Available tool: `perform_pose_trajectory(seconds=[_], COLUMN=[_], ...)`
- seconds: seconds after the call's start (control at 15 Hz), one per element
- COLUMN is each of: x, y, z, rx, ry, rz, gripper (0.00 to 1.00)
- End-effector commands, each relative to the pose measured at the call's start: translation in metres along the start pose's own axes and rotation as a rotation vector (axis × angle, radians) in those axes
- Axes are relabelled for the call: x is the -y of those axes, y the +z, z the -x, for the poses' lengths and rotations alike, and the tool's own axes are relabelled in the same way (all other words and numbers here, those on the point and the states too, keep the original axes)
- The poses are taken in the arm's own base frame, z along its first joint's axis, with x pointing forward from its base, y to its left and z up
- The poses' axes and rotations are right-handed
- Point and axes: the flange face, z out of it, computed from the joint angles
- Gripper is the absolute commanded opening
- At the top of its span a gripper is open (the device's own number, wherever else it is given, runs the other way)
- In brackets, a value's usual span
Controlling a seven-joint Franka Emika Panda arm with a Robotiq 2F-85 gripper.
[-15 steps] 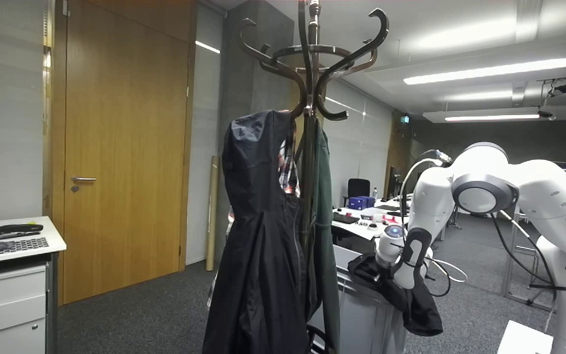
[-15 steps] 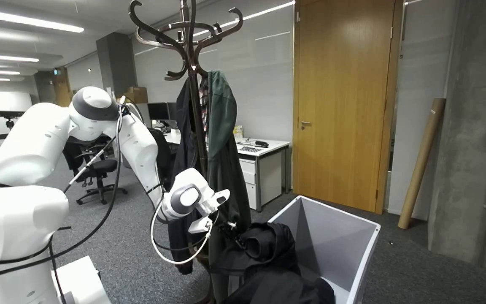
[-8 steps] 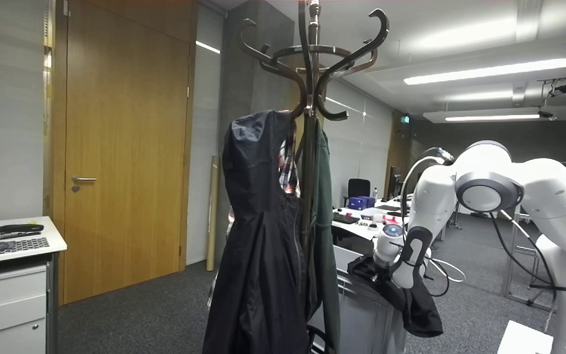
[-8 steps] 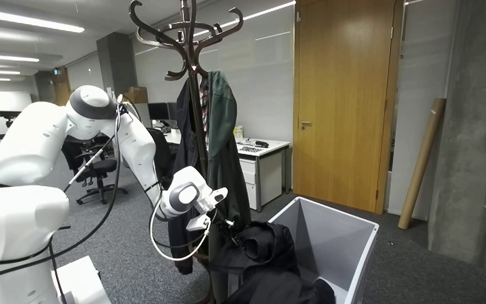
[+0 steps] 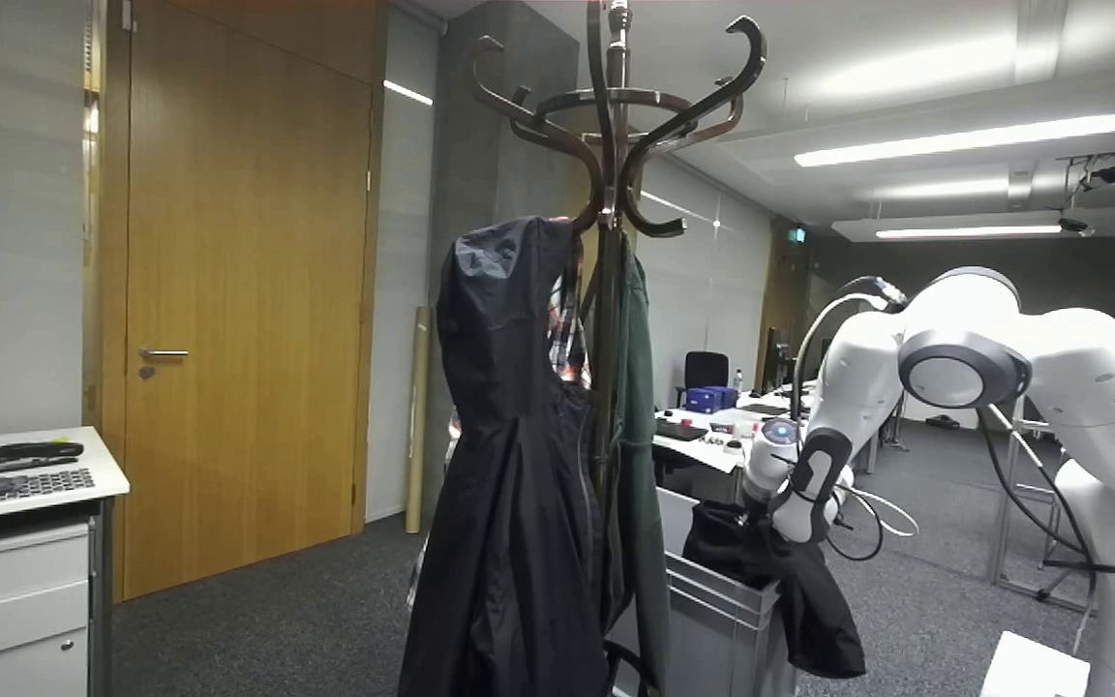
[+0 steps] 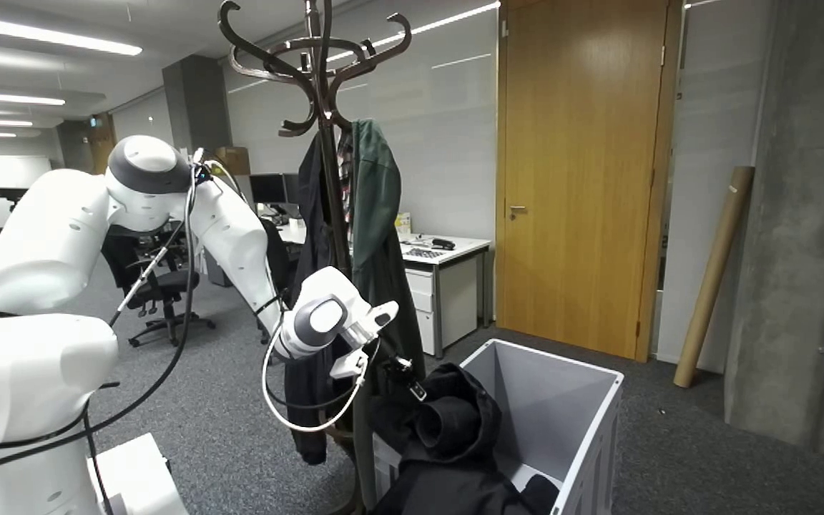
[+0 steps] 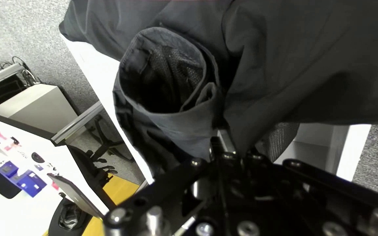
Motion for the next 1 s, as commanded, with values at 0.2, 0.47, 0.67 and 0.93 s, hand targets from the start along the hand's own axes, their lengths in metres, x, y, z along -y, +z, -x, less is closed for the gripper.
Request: perform_pose_trajectory(seconds=[0.2, 0.47, 0.67, 0.93], x=[-0.034, -0.043, -0.052, -0.056], y=[-0.003, 0.013, 0.028, 0.048], z=[-0.023, -0.048, -0.064, -0.071], rx=[-0.048, -0.047, -0.024, 0.012], ry=[0.067, 0.140, 0.194, 0.234], rz=[0.018, 0.028, 0.026, 0.035], gripper=[0.01, 0.01, 0.01, 0.29])
